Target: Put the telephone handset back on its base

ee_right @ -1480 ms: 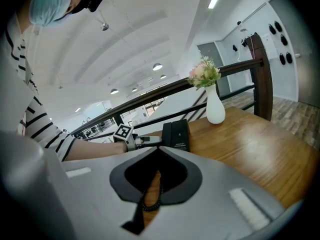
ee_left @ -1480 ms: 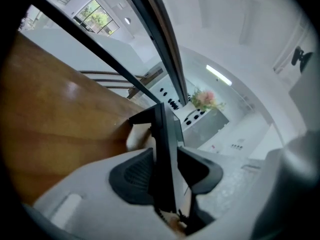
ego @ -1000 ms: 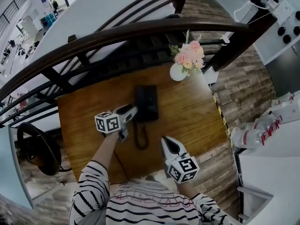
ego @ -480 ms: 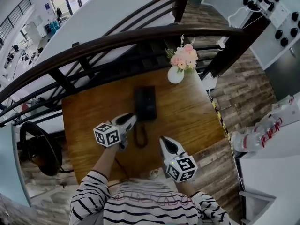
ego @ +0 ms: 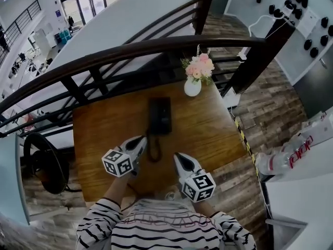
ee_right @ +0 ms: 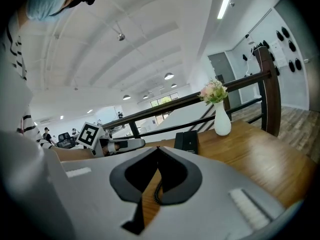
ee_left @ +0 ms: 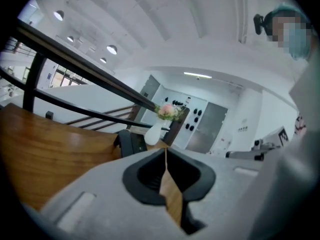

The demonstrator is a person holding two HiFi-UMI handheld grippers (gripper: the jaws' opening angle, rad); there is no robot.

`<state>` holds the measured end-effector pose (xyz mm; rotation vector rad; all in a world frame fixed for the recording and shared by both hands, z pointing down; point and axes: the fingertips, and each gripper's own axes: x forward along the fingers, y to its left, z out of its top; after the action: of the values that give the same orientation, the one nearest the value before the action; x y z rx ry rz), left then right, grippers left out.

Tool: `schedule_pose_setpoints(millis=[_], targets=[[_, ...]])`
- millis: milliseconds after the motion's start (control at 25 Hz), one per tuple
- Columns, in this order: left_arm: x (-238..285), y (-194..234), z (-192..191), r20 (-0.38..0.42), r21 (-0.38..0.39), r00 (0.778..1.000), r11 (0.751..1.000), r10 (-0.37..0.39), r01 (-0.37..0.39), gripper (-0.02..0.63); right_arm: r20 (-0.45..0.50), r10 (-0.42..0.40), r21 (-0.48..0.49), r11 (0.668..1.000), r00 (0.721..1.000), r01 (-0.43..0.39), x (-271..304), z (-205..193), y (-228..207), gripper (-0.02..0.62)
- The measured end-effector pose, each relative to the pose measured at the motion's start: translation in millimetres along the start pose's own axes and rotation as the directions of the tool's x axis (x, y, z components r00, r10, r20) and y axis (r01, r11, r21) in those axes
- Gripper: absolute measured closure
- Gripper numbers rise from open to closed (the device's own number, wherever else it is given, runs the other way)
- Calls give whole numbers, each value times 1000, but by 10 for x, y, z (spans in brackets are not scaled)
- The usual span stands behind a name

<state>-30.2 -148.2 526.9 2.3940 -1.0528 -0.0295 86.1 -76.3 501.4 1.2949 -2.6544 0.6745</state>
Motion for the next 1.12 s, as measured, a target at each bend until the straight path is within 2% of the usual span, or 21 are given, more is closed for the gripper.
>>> schedule_pose_setpoints(millis=[360, 720, 1120], targets=[[-316, -455, -173, 23, 29, 999, 999, 26, -27, 601, 6, 24, -20, 1000, 1000, -24, -321, -104, 87, 594], [-554, -823, -304, 56, 62, 998, 997, 36, -40, 601, -26, 28, -34, 999, 999, -28, -567, -326, 87, 594], [-833, -965, -464, 91, 70, 986, 987, 137, -144, 603, -57, 2, -65, 998, 998, -5, -714, -516, 55, 594]])
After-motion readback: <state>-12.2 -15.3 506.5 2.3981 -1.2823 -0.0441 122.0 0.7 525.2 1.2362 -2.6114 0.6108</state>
